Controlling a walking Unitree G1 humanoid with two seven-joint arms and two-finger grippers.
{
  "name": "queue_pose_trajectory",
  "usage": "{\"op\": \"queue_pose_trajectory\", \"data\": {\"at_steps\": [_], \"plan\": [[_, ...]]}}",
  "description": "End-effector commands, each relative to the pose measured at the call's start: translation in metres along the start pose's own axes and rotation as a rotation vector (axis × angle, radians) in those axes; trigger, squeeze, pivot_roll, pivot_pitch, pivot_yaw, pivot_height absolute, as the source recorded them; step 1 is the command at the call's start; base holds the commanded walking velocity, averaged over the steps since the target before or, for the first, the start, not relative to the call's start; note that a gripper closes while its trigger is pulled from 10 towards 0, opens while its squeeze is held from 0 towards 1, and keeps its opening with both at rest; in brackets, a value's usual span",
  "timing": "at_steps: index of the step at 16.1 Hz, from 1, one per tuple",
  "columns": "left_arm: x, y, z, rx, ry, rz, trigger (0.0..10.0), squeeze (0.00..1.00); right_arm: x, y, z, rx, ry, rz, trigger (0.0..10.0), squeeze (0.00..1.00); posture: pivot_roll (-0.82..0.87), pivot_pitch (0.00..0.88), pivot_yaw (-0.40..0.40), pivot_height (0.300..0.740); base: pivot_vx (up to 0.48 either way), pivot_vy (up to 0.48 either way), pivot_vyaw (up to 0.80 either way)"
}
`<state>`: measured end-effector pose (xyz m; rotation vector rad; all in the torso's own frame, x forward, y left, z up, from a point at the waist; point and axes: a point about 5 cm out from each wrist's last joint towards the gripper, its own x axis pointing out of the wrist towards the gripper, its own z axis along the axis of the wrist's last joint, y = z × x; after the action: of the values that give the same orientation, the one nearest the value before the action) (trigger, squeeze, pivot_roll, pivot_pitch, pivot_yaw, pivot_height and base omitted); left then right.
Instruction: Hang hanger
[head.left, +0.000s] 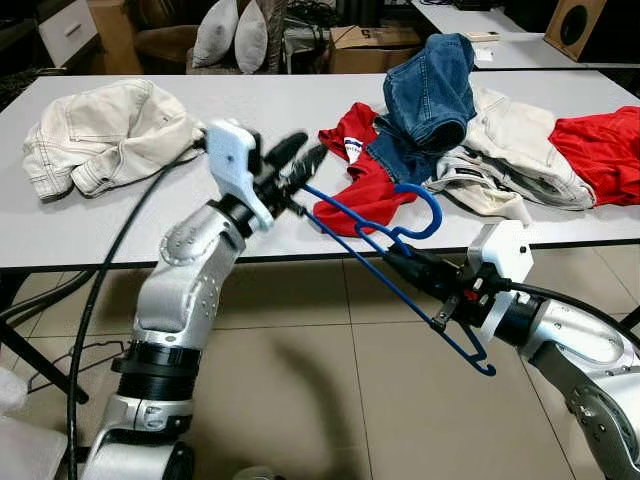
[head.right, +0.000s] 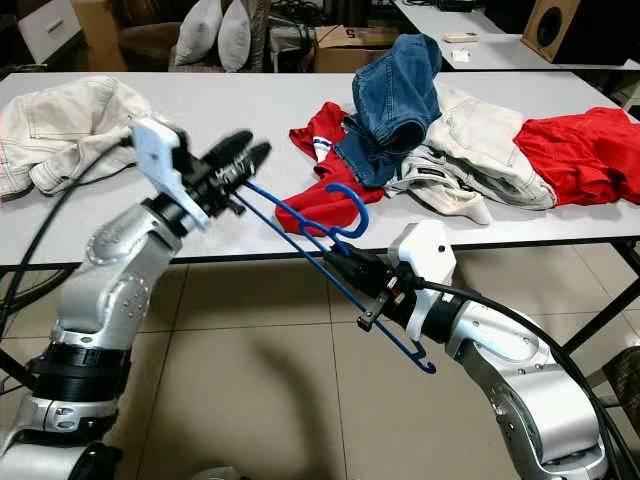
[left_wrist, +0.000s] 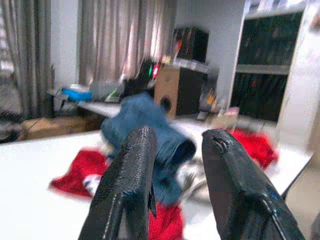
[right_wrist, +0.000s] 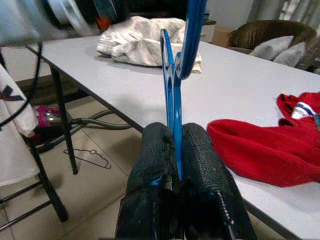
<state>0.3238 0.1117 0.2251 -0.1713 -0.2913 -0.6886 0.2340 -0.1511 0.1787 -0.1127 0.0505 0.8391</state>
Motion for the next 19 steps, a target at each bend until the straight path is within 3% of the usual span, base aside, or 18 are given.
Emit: {"op": "queue_pose_trajectory", "data": {"at_steps": [1, 3, 4, 6, 8, 10, 12, 13, 14, 15, 18, 19], "plan": [[0.004, -0.001, 0.016, -0.011, -0.056, -0.019, 10.0, 0.00, -0.003, -0.007, 0.000, -0.005, -0.005, -0.042, 10.0, 0.00, -0.05, 0.000, 0.011, 0.740, 0.000, 0.000, 0.00], [0.005, 0.002, 0.020, -0.011, -0.065, -0.015, 10.0, 0.00, -0.004, -0.010, -0.003, 0.022, -0.009, -0.066, 10.0, 0.00, -0.05, 0.000, 0.011, 0.740, 0.000, 0.000, 0.00], [0.000, 0.012, 0.024, 0.014, -0.051, 0.024, 10.0, 0.00, -0.008, -0.011, -0.005, 0.155, -0.068, -0.074, 10.0, 0.00, -0.05, 0.000, 0.016, 0.740, 0.000, 0.000, 0.00], [-0.007, 0.022, 0.028, 0.012, -0.054, 0.064, 10.0, 0.00, -0.014, -0.014, -0.005, 0.258, -0.125, -0.070, 10.0, 0.00, -0.05, 0.000, 0.016, 0.740, 0.000, 0.000, 0.00], [-0.033, 0.037, 0.032, -0.018, -0.042, 0.104, 10.0, 0.00, -0.031, -0.018, -0.003, 0.413, -0.254, 0.010, 10.0, 0.00, -0.05, 0.000, 0.017, 0.740, 0.000, 0.000, 0.00], [-0.044, 0.037, 0.032, 0.001, -0.004, 0.067, 10.0, 0.00, -0.038, -0.023, -0.010, 0.454, -0.253, 0.013, 10.0, 0.00, -0.05, 0.000, 0.005, 0.740, 0.000, 0.000, 0.00], [-0.047, 0.035, 0.028, 0.015, 0.027, 0.054, 10.0, 0.00, -0.038, -0.025, -0.013, 0.441, -0.228, -0.006, 10.0, 0.00, -0.04, 0.000, -0.005, 0.740, 0.000, 0.000, 0.00], [-0.056, 0.036, 0.009, 0.069, 0.128, 0.104, 10.0, 0.00, -0.035, -0.030, -0.012, 0.353, -0.172, -0.112, 10.0, 0.00, -0.03, 0.000, -0.013, 0.740, 0.000, 0.000, 0.00], [-0.059, 0.036, 0.002, 0.078, 0.164, 0.129, 10.0, 0.00, -0.034, -0.031, -0.011, 0.322, -0.160, -0.154, 10.0, 0.00, -0.03, 0.000, -0.013, 0.740, 0.000, 0.000, 0.00], [-0.066, 0.036, -0.020, 0.124, 0.227, 0.244, 10.0, 0.00, -0.031, -0.037, -0.007, 0.215, -0.129, -0.334, 10.0, 0.00, -0.04, 0.000, -0.020, 0.740, 0.000, 0.000, 0.00], [-0.074, 0.027, -0.038, 0.126, 0.273, 0.303, 10.0, 0.00, -0.035, -0.034, -0.015, 0.139, -0.068, -0.523, 10.0, 0.00, -0.04, 0.000, -0.026, 0.740, 0.000, 0.000, 0.00], [-0.078, 0.022, -0.050, 0.128, 0.303, 0.337, 10.0, 0.00, -0.039, -0.030, -0.018, 0.124, -0.062, -0.661, 10.0, 0.00, -0.05, 0.000, -0.023, 0.740, 0.000, -0.424, 0.00]]}}
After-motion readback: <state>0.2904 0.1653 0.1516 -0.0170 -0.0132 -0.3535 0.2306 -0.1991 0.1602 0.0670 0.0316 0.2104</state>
